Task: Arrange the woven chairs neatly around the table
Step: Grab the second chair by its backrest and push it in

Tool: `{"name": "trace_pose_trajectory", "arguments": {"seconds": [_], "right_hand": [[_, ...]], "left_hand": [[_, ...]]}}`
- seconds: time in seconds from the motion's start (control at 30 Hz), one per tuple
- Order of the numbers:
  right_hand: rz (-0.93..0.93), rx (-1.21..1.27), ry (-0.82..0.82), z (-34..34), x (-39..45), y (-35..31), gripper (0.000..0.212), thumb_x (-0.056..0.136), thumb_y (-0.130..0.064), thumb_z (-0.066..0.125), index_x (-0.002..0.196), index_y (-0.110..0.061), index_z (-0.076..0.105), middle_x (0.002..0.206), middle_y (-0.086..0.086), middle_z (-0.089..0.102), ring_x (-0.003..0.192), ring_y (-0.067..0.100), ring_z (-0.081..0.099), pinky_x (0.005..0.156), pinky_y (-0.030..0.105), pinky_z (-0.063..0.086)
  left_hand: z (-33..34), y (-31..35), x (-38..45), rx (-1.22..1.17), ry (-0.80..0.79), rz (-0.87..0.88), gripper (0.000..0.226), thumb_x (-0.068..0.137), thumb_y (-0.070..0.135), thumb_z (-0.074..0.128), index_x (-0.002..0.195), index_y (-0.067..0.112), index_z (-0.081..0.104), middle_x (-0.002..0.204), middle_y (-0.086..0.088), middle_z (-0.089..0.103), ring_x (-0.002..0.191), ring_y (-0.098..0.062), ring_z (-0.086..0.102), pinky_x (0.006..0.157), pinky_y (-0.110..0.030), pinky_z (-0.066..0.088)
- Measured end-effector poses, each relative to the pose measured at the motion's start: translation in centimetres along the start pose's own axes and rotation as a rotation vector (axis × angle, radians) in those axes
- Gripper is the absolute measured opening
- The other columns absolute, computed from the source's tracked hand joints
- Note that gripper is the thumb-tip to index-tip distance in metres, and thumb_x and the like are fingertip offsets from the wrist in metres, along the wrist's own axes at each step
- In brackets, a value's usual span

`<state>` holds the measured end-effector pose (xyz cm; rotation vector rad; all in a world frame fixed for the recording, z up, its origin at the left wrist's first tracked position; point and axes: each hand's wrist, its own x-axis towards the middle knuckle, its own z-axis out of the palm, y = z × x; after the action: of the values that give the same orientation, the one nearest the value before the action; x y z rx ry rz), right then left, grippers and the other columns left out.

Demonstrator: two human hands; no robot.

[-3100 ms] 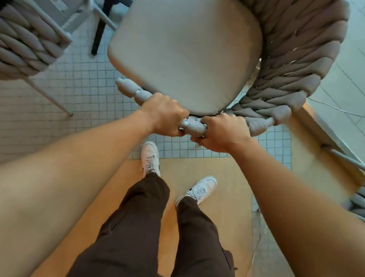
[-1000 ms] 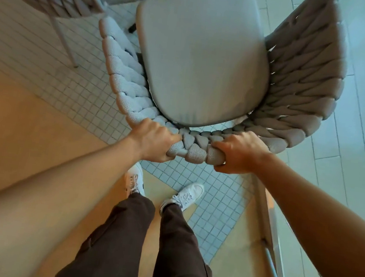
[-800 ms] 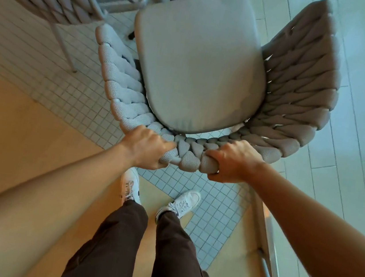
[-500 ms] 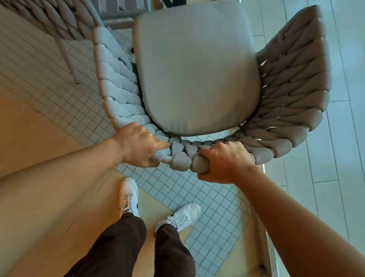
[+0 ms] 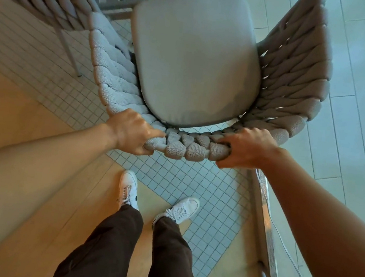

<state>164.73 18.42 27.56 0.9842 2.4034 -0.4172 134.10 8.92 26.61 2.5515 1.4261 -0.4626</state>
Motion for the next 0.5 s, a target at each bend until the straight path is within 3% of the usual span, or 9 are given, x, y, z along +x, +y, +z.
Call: {"name": "trace_pose_trajectory", "arguments": {"seconds": [0.1,0.2,0.3,0.4,0.5], "right_hand": [[0.015,0.017,0.039,0.8,-0.5,-0.4,0.068,0.055,-0.084,0.04,0.108,-0.049,0.064,0.084,-0.014,0.063,0.078,0.02,0.057,0.069,0.034,0.039],[0.025,0.009,0.093,1.9,-0.8,-1.5,0.069,0.052,-0.085,0.039,0.102,-0.045,0.066,0.086,-0.011,0.069,0.078,0.022,0.062,0.067,0.033,0.037],[0.05,-0.018,0.141,2.3,-0.7,-1.9,0.071,0.052,-0.088,0.04,0.095,-0.04,0.069,0.077,-0.01,0.066,0.069,0.022,0.057,0.066,0.032,0.036],[0.044,-0.041,0.146,2.7,-0.5,-1.9,0.073,0.055,-0.092,0.039,0.095,-0.039,0.069,0.077,-0.011,0.065,0.069,0.02,0.055,0.066,0.032,0.037],[0.038,-0.047,0.189,3.1,-0.4,-1.9,0.072,0.059,-0.091,0.039,0.097,-0.039,0.07,0.079,-0.012,0.068,0.073,0.019,0.064,0.065,0.03,0.04]], "left_hand": [[0.0,-0.2,-0.4,-0.005,0.0,0.02,0.052,0.073,0.06,0.073,0.12,0.036,0.071,0.071,0.007,0.074,0.059,-0.021,0.069,0.055,-0.028,0.047],[0.4,-0.5,-1.1,-0.015,-0.05,0.037,0.055,0.074,0.062,0.072,0.123,0.037,0.07,0.073,0.009,0.075,0.06,-0.019,0.069,0.054,-0.026,0.045],[-0.3,-0.3,-1.5,-0.064,-0.061,-0.01,0.061,0.076,0.069,0.058,0.132,0.043,0.062,0.098,0.014,0.078,0.074,-0.017,0.073,0.06,-0.027,0.047],[-1.3,1.8,-1.3,-0.116,0.029,-0.072,0.088,0.072,0.086,0.043,0.146,0.039,0.049,0.136,0.016,0.064,0.099,-0.015,0.074,0.068,-0.03,0.055],[-1.3,6.5,0.7,-0.191,0.086,-0.155,0.102,0.07,0.091,0.044,0.151,0.029,0.044,0.148,0.01,0.056,0.122,-0.015,0.064,0.082,-0.038,0.058]]}}
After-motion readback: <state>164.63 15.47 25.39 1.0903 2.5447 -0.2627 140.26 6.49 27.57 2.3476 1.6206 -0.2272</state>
